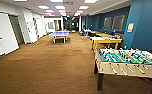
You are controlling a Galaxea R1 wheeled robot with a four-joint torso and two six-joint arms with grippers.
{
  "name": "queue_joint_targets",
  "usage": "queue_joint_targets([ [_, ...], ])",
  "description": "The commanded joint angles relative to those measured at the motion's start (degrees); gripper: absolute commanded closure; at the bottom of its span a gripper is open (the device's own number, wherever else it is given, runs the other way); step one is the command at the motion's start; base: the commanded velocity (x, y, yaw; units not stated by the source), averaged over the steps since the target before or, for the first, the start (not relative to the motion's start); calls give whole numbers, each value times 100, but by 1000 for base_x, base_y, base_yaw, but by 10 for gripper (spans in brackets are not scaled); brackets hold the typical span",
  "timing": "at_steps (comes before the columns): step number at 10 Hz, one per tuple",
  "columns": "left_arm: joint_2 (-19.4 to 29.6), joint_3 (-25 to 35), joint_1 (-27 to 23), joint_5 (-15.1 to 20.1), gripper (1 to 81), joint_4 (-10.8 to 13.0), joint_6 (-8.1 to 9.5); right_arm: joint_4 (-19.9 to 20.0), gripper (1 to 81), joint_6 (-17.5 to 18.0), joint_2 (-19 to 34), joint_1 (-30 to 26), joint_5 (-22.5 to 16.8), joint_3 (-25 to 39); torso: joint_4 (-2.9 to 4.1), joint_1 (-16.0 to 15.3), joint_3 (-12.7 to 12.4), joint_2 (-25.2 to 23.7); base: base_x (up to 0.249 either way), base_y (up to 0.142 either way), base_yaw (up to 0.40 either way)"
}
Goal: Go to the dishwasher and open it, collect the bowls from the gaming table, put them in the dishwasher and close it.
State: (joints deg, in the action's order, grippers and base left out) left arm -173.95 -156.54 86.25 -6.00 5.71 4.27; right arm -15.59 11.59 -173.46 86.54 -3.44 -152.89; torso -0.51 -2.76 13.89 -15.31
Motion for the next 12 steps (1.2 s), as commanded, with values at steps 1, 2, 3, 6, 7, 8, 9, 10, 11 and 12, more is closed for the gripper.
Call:
queue_joint_targets([
  [1, 26, -8, -262, 292, 10, -34, -31, -40, 10, -17, -16, -264, -307, 15, 0, 0, 0, 0, 78, 0, 0],
  [2, 26, -8, -262, 292, 10, -34, -31, -40, 10, -17, -25, -264, -307, 15, 0, 0, 0, 0, 85, 0, 0],
  [3, 26, -8, -253, 292, 10, -34, -31, -40, 10, -17, -33, -264, -307, 15, 0, 2, 0, 0, 88, 0, 0],
  [6, 44, -8, -253, 292, 10, -34, -40, -40, 10, -17, -51, -299, -315, 15, 0, 2, 0, 0, 100, 0, 0],
  [7, 36, -8, -253, 292, 10, -34, -40, -32, 10, -17, -51, -308, -315, 15, 0, 2, 0, 0, 106, 0, 0],
  [8, 26, -8, -253, 292, 10, -34, -40, -23, 10, -8, -51, -308, -307, 15, 0, 2, 0, 0, 106, 0, 0],
  [9, 26, -8, -253, 283, 10, -34, -40, -23, 10, 1, -59, -308, -315, 15, 0, 2, 0, 0, 106, 0, 0],
  [10, 18, -8, -253, 283, 10, -34, -40, -32, 10, -8, -68, -317, -315, 15, 0, 2, 0, 0, 106, 0, 0],
  [11, 18, -8, -253, 283, 10, -34, -40, -32, 10, -17, -68, -326, -315, 15, 0, 2, 0, 0, 106, 0, 0],
  [12, 18, -8, -253, 283, 10, -34, -40, -49, 10, -26, -68, -334, -324, 15, 0, 2, 0, 0, 107, 0, 0],
])
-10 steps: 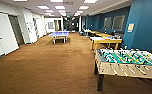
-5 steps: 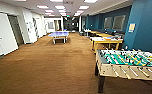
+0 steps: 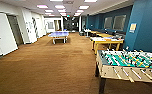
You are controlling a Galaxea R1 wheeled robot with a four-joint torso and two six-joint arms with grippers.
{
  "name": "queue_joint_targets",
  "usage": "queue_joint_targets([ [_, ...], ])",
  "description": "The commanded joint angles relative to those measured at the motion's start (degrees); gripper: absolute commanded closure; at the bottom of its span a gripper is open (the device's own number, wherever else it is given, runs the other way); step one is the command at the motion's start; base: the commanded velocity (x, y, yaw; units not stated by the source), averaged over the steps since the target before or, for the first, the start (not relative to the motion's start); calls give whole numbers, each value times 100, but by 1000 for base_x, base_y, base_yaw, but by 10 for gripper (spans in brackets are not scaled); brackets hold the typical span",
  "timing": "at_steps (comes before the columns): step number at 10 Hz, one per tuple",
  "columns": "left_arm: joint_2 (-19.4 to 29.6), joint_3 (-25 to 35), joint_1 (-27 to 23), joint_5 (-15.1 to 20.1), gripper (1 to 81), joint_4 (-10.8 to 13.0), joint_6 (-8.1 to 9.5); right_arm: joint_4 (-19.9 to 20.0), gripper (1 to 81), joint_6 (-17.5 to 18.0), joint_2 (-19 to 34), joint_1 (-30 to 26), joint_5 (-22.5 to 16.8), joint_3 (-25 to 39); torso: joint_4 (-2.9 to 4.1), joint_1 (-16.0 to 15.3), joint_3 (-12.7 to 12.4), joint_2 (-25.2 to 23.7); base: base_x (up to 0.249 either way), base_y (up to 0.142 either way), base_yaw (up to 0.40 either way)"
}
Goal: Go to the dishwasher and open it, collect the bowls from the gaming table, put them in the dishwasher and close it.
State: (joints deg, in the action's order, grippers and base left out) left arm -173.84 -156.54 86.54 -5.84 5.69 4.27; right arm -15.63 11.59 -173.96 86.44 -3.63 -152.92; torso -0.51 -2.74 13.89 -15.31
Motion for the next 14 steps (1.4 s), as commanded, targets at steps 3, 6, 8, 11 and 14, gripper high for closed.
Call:
queue_joint_targets([
  [3, -2, -8, -282, 268, 10, -33, -40, -28, 10, -78, -19, -307, -296, 9, 0, 0, 0, 0, 108, 0, 0],
  [6, -2, -8, -282, 268, 10, -33, -40, -37, 10, -87, -27, -298, -296, 9, 0, -2, 0, 0, 108, 0, 0],
  [8, -2, -8, -282, 268, 10, -33, -40, -28, 10, -78, -19, -289, -296, 9, 0, 4, 0, -2, 108, 0, 0],
  [11, 7, -8, -282, 268, 10, -33, -40, -28, 10, -78, -27, -289, -296, 9, 0, 9, 0, -2, 109, 0, 0],
  [14, 7, -8, -282, 268, 10, -33, -40, -28, 10, -78, -27, -298, -296, 9, 0, 11, 0, -2, 113, 0, 0],
])
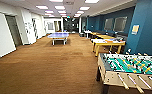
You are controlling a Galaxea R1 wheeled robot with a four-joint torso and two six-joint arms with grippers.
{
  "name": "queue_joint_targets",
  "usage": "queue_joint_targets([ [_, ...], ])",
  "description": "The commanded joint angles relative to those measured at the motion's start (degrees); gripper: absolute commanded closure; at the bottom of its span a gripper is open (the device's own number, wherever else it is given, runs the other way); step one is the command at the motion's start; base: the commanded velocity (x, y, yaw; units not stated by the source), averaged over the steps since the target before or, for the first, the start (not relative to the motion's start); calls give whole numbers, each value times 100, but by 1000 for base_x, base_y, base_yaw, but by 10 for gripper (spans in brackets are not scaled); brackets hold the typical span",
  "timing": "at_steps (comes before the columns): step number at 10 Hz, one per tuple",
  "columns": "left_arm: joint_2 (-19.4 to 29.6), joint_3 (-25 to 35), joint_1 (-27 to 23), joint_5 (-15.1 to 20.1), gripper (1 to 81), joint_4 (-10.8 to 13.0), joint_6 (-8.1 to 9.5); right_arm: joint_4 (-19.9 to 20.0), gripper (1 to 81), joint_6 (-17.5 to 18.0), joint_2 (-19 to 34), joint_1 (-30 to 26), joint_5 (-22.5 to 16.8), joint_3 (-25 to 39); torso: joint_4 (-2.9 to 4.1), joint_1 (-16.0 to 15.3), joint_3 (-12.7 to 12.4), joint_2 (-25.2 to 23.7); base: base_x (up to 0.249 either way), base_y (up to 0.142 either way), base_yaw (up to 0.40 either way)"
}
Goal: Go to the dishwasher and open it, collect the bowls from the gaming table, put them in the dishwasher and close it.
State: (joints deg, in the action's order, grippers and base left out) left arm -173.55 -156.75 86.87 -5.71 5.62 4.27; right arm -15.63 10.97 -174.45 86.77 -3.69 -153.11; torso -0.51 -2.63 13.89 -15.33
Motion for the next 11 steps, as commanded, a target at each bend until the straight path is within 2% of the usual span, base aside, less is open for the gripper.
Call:
queue_joint_targets([
  [1, -23, 12, -315, 254, 10, -26, -40, -28, 10, -16, 13, -323, -290, 28, 0, 0, 0, 0, 113, 0, 0],
  [11, -40, 12, -315, 263, 10, -26, -40, -37, 10, -16, 13, -322, -281, 28, 0, 2, 0, 0, 116, 0, 0],
])
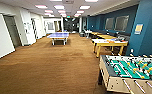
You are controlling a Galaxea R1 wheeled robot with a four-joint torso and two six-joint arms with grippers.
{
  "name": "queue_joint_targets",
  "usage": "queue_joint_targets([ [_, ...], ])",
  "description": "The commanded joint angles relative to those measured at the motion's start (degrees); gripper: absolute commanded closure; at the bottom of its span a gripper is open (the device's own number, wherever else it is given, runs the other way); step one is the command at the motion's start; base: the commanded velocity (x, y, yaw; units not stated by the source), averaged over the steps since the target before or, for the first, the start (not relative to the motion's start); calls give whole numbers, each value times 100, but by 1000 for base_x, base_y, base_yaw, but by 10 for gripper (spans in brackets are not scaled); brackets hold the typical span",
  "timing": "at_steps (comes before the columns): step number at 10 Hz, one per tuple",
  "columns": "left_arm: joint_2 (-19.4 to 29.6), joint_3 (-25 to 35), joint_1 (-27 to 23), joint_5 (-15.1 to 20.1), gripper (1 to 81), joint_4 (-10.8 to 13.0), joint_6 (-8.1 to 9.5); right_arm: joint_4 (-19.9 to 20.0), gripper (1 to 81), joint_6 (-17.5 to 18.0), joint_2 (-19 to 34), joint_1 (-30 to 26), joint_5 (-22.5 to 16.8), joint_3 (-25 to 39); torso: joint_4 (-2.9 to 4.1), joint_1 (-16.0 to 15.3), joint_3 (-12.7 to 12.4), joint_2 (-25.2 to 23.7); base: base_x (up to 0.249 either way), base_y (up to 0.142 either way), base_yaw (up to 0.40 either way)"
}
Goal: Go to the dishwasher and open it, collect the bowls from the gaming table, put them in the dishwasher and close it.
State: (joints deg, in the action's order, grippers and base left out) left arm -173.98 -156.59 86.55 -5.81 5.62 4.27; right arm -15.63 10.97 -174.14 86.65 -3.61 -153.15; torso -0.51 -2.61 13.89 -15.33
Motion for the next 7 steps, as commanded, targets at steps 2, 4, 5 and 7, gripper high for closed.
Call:
queue_joint_targets([
  [2, 4, -4, -283, 265, 10, -26, -40, -37, 10, -16, -18, -301, -290, 32, 0, 0, 0, 0, 122, 0, 0],
  [4, 4, -4, -283, 265, 10, -26, -40, -36, 10, -16, -9, -293, -290, 32, 0, 2, 0, -2, 133, 0, 0],
  [5, 4, -4, -283, 274, 10, -26, -40, -28, 10, -16, -9, -301, -290, 32, 0, 2, 0, 0, 133, 0, 0],
  [7, 12, -4, -283, 274, 10, -26, -40, -28, 10, -16, -18, -293, -281, 32, 0, 0, 0, 0, 133, 0, 0],
])
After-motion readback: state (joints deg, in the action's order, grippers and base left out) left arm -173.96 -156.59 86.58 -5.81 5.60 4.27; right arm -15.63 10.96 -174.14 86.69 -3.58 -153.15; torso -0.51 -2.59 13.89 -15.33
